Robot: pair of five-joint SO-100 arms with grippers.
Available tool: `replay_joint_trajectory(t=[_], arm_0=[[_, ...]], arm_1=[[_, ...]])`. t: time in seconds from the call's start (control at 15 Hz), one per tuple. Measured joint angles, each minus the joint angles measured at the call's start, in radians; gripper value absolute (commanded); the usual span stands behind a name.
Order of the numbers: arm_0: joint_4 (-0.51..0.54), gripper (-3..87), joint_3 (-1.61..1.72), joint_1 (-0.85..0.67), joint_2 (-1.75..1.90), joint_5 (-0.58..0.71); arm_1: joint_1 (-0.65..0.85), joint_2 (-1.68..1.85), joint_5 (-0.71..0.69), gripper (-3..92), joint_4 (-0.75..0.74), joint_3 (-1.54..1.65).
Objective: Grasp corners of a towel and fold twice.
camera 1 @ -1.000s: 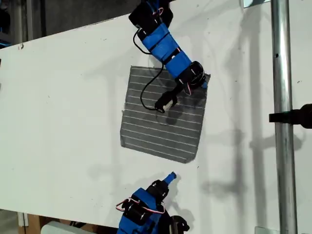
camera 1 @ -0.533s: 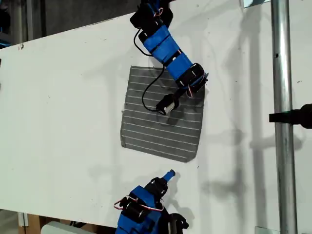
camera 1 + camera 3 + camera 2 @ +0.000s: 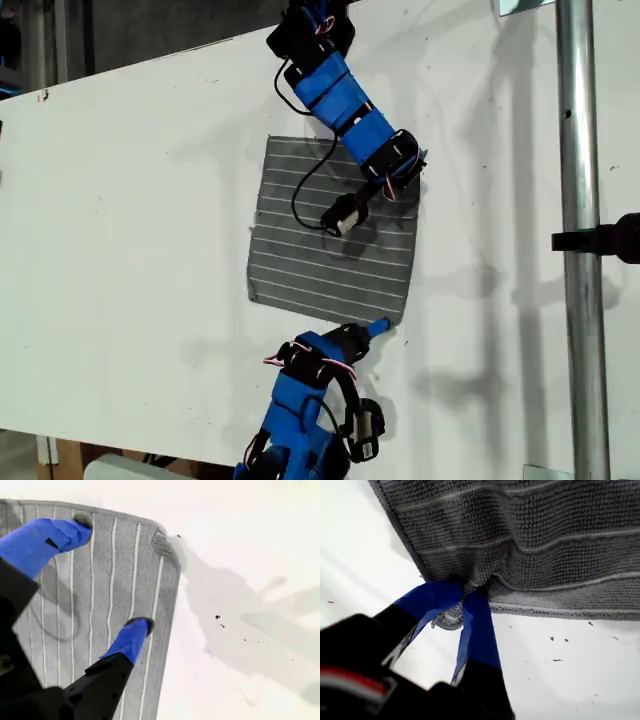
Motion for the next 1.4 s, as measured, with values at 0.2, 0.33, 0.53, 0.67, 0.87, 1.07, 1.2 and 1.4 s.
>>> replay_joint_trajectory(t=[0.2,0.33,0.53,0.67,0.87,1.07,1.2,1.4], arm_0=[[-0.058,33.6,-0.046,0.018,-0.170,0.005],[-0.107,33.6,-0.051,0.025,-0.256,-0.023],[-0.193,29.8,-0.011,0.025,-0.302,-0.063],[-0.252,5.0,0.061,0.015,-0.298,-0.091],[-0.296,-2.9,0.066,0.011,-0.314,-0.115],[-0.221,-2.9,-0.031,0.031,-0.321,-0.229],[-0.089,-2.9,-0.147,0.061,-0.321,-0.325],[0.032,-2.9,-0.308,0.156,-0.273,-0.382]], arm_1=[[0.000,0.000,0.000,-0.2,0.000,0.000],[0.000,0.000,0.000,-0.2,0.000,0.000],[0.000,0.000,0.000,-0.2,0.000,0.000],[0.000,0.000,0.000,-0.2,0.000,0.000],[0.000,0.000,0.000,-0.2,0.005,0.000],[0.015,0.018,-0.002,-0.2,0.005,-0.006],[0.008,0.055,-0.006,-0.2,0.006,-0.017],[-0.071,0.106,-0.009,-0.2,-0.005,-0.156]])
